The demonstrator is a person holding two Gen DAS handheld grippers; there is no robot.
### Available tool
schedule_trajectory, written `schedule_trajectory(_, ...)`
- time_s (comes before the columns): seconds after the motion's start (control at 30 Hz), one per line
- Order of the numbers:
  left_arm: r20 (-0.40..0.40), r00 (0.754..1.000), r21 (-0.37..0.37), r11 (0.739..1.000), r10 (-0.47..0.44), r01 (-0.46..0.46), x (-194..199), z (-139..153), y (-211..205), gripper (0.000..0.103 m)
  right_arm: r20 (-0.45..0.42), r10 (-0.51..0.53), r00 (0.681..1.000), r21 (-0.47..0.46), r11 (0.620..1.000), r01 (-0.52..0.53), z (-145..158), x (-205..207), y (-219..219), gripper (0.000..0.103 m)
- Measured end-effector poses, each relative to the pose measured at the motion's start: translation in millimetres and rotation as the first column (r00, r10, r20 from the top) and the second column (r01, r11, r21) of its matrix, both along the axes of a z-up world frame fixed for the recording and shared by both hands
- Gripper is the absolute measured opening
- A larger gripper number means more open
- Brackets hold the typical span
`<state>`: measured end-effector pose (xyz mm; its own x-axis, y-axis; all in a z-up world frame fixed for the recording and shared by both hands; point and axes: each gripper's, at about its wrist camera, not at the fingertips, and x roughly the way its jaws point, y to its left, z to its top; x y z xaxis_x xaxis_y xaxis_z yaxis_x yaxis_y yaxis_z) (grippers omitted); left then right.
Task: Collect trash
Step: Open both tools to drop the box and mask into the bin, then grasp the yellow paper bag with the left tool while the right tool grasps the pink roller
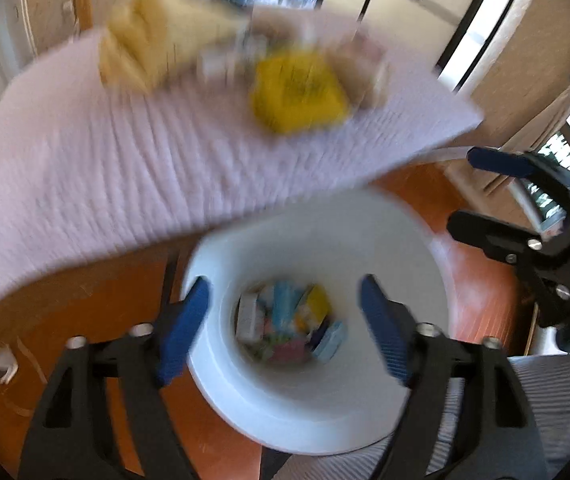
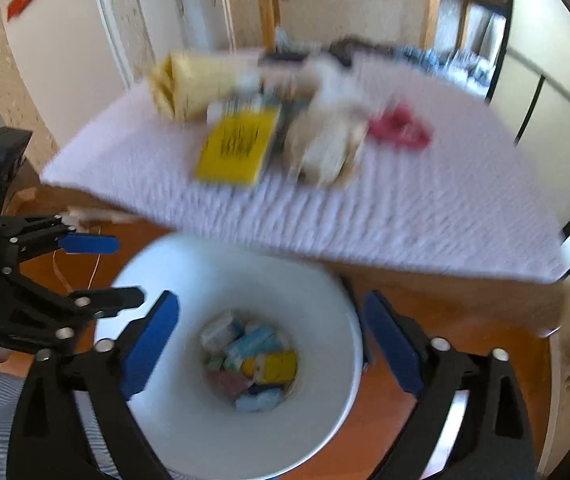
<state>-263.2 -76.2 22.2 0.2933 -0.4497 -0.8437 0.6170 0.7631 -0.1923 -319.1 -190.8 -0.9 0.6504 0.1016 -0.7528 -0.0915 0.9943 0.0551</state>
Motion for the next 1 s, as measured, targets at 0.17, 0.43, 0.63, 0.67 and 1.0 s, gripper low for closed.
schedule_trajectory(0.17,0.174,0.981,-0.073,0.995,0.084,-0.072,19.9,54.5,17.7,0.102,0.175,-0.099,0.979,-0.046,0.993,0.109,43.7,7.8,-21.1,0.099)
schedule_trajectory(0.43,0.141,0.967,-0.121,0.973,0.212,-0.196,94.7,54.0,29.1,0.102,0.114,-0.211,0.971,-0.049,0.975,0.217,37.2,73.5,-63.3,0.099)
schedule_trajectory(0.63,0.084,0.972,-0.129,0.969,0.221,-0.210,132.0,38.6,17.4,0.102,0.044,-0.267,0.963,0.006,0.964,0.267,16.6,117.2,-82.2,0.099)
schedule_trajectory(0.67,0.088,0.972,-0.120,0.971,0.218,-0.207,136.2,36.6,14.7,0.102,0.024,-0.276,0.961,0.017,0.961,0.276,11.8,124.1,-86.6,0.099)
schedule_trajectory(1.0,0.076,0.976,-0.104,0.975,0.206,-0.198,166.5,22.7,-4.6,0.102,-0.065,-0.297,0.953,0.074,0.951,0.301,-23.9,167.6,-89.8,0.099)
